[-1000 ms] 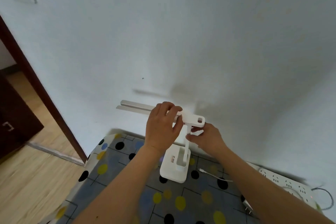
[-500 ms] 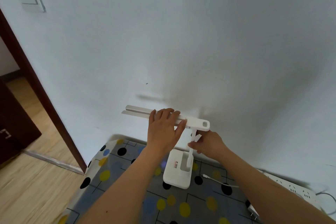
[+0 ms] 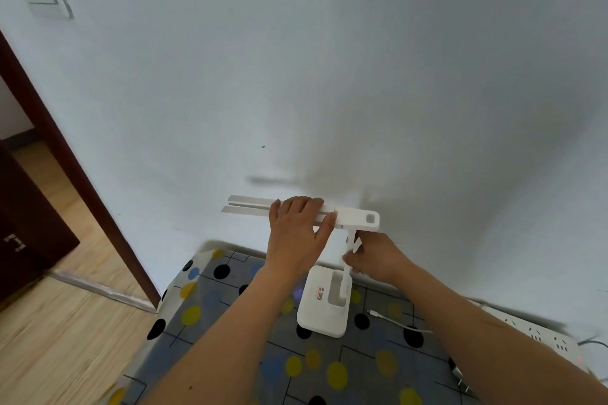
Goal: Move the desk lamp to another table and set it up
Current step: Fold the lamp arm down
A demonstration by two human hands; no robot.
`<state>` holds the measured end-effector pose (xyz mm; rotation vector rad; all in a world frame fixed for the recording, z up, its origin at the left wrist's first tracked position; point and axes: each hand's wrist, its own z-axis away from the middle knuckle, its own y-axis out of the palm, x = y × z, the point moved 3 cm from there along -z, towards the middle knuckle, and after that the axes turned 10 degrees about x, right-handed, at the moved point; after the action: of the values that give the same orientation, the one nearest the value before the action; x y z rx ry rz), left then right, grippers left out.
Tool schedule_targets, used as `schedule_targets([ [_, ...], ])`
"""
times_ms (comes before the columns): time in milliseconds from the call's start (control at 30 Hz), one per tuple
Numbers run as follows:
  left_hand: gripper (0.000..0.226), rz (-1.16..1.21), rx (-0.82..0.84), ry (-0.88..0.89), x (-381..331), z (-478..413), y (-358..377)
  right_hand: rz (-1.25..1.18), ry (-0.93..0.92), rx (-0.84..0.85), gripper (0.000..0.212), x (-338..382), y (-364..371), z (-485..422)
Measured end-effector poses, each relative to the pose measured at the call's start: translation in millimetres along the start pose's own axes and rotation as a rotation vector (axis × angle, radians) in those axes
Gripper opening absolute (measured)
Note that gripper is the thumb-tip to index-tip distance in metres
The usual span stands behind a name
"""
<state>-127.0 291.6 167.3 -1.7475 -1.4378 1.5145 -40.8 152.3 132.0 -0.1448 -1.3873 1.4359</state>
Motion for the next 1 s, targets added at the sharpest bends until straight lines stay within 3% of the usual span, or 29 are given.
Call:
schedule_targets([
  [200, 0.036, 0.208, 0.002, -0.067, 7.8, 3.8, 13.5, -0.009, -0.011, -0.002, 0.038, -1.9, 1.7, -2.0],
  [533, 0.034, 0.485, 0.096, -0.226, 10.7, 2.8, 22.0, 0.012, -0.034, -0.004, 0.044, 0.0, 3.4, -0.7],
  [800, 0.010, 0.779, 0.173, -0.360, 10.5, 3.8, 38.3, -0.005, -0.029, 0.007, 0.049, 2.2, 1.8, 1.0],
  [1000, 0.015, 0.916, 0.247, -0.472, 10.8, 2.0, 52.8, -0.021, -0.007, -0.004, 0.045, 1.2, 1.7, 2.1],
])
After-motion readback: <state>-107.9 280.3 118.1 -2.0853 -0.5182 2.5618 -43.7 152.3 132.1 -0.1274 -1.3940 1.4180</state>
